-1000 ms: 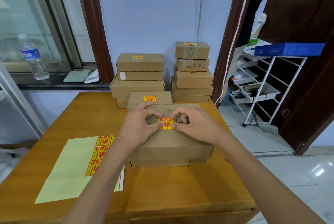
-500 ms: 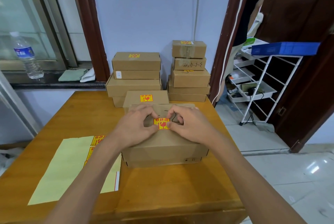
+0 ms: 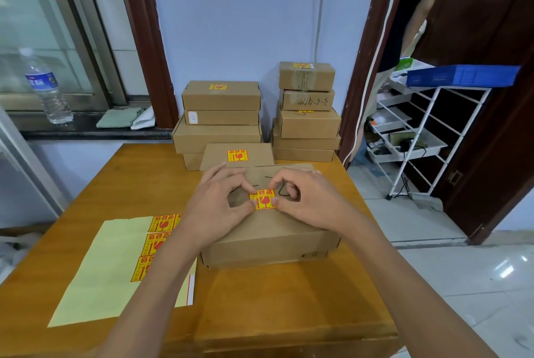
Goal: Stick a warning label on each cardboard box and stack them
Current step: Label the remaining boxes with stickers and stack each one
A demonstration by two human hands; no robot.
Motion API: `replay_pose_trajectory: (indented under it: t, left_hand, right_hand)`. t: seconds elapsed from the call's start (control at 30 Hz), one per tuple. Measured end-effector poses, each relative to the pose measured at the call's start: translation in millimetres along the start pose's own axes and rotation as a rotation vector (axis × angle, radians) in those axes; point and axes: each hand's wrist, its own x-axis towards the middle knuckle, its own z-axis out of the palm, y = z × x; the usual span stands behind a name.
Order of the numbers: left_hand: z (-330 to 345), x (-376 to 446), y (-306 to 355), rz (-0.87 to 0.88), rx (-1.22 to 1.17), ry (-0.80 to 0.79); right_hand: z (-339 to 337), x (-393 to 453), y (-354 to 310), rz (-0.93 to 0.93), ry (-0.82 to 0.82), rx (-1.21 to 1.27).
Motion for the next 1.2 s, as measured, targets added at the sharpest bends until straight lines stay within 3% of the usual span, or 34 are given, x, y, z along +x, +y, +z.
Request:
replay_pose_trajectory:
  t: [1.2]
  left_hand:
    - [-0.3,1.6,-3.9,0.014,-0.008,-0.004]
  right_hand:
    - [-1.5,0.4,-6.6,0.030,-0.035,0.011]
